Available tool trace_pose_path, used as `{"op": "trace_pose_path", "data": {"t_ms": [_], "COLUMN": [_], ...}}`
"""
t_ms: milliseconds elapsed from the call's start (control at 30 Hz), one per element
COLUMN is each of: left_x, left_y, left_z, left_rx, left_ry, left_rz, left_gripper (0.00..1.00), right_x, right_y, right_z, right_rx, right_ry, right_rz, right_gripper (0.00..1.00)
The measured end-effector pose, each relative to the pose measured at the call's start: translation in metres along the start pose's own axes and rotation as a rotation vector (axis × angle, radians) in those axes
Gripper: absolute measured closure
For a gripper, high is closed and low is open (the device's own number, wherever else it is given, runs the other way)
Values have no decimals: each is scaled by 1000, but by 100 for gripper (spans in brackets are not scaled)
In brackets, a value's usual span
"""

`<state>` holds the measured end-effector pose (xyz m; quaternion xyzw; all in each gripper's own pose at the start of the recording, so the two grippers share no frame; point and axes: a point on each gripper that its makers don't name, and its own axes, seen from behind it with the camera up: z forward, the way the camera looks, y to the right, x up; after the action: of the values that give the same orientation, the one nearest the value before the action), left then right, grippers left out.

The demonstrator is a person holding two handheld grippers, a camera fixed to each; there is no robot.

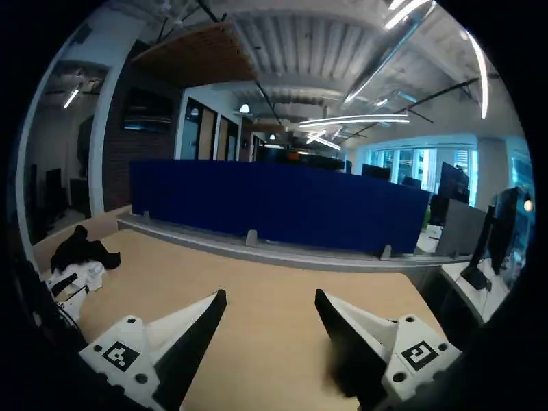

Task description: Fold towel

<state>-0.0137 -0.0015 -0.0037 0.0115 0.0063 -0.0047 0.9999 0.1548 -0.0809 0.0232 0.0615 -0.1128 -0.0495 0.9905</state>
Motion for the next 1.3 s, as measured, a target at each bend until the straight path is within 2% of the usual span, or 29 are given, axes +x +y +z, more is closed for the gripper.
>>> {"op": "trace_pose_path", "data": {"t_ms": [167, 300, 467, 867, 1100, 1300], "left_x": [0, 0, 0, 0, 0, 0], "left_y": [0, 0, 0, 0, 0, 0], "left_z": [0, 1, 1, 3, 3, 3], "left_rx": [0, 0, 0, 0, 0, 0], "left_ry": [0, 0, 1, 1, 1, 1], "left_rz": [0, 0, 0, 0, 0, 1], "left_gripper": [9, 8, 8, 8, 8, 8], "right_x": [4, -6, -32, -107, -141, -162], "right_y": [22, 46, 68, 101, 101, 98], "right_z": [-14, -22, -24, -14, -5, 5], "right_rx": [-22, -59, -90, -113, -108, -129], "right_ry": [49, 76, 93, 126, 146, 149], "right_rz": [19, 42, 76, 138, 162, 148], "right_gripper": [0, 0, 0, 0, 0, 0]}}
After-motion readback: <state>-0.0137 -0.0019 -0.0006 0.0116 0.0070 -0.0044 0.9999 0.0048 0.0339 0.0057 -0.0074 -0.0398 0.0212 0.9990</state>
